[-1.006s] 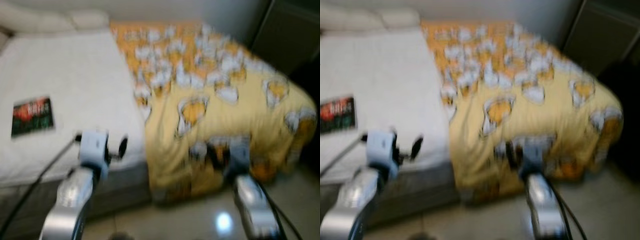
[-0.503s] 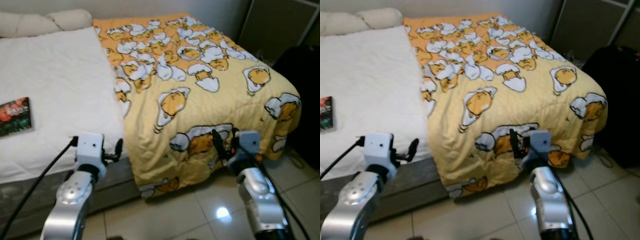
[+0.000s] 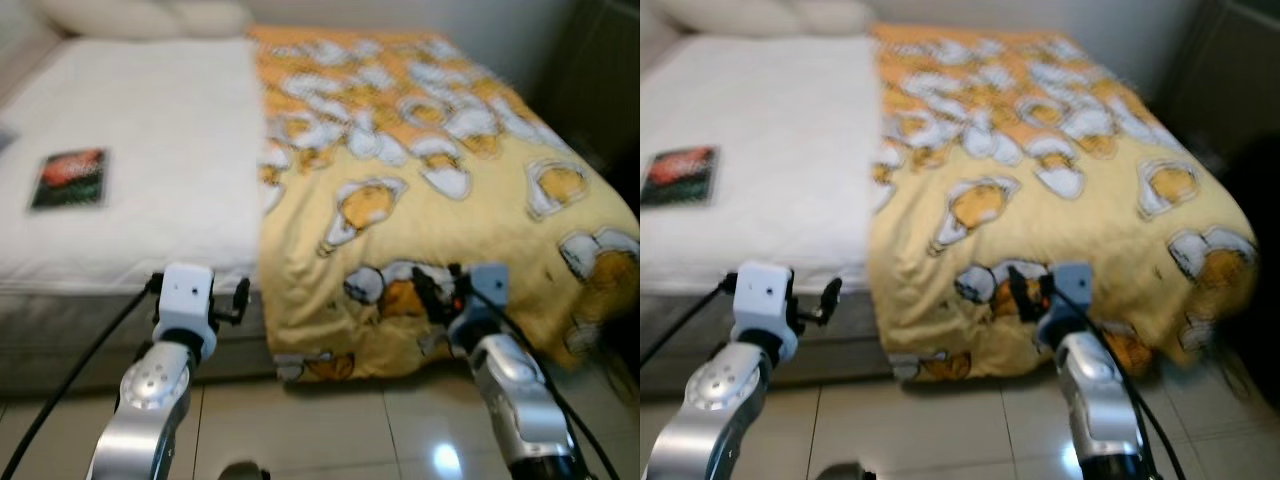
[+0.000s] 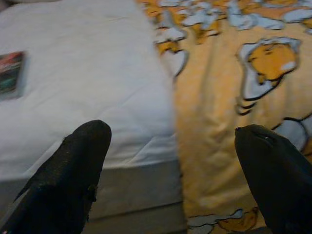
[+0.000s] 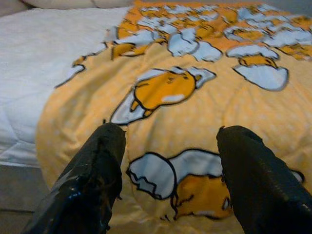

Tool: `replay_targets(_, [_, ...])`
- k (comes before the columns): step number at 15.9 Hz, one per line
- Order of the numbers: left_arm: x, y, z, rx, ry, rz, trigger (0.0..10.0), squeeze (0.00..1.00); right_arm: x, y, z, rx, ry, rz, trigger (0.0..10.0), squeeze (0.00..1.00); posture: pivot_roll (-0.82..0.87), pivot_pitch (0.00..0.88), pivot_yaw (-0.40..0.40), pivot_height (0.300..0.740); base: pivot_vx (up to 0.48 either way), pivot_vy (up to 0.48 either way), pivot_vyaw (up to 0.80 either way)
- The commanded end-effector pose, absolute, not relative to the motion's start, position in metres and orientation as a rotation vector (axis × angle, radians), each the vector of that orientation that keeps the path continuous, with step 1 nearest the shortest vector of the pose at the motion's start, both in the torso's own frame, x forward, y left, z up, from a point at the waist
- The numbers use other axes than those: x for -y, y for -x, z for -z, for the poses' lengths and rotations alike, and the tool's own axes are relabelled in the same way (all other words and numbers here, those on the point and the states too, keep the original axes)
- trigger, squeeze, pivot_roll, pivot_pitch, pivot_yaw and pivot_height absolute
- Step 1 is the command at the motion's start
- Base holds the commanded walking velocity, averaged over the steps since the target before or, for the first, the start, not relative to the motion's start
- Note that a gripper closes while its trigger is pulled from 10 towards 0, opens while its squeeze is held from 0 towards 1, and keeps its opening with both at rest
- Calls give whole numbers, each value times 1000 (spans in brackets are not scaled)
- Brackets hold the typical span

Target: Clean up the room

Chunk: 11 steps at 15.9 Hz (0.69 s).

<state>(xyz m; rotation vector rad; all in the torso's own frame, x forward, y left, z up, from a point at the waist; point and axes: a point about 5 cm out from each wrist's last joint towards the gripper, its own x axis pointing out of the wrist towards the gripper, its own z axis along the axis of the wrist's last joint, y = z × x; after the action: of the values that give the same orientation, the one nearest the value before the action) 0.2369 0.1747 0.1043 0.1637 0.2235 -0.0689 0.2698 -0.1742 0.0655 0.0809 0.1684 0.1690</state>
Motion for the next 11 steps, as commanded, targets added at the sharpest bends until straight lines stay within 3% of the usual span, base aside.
replay_targets(1, [-177,-236,-105,-220,-175,59,10000,0,174,-274,-68,-169,-96,-154,10000,0,46,0,-61,740,0,-285,800])
replay_targets(11, [-176,-244,-107,-210,-201,80,10000,0,179,-276,-57,-227,-157,-83,10000,0,50,0,-52,740,0,-282,0])
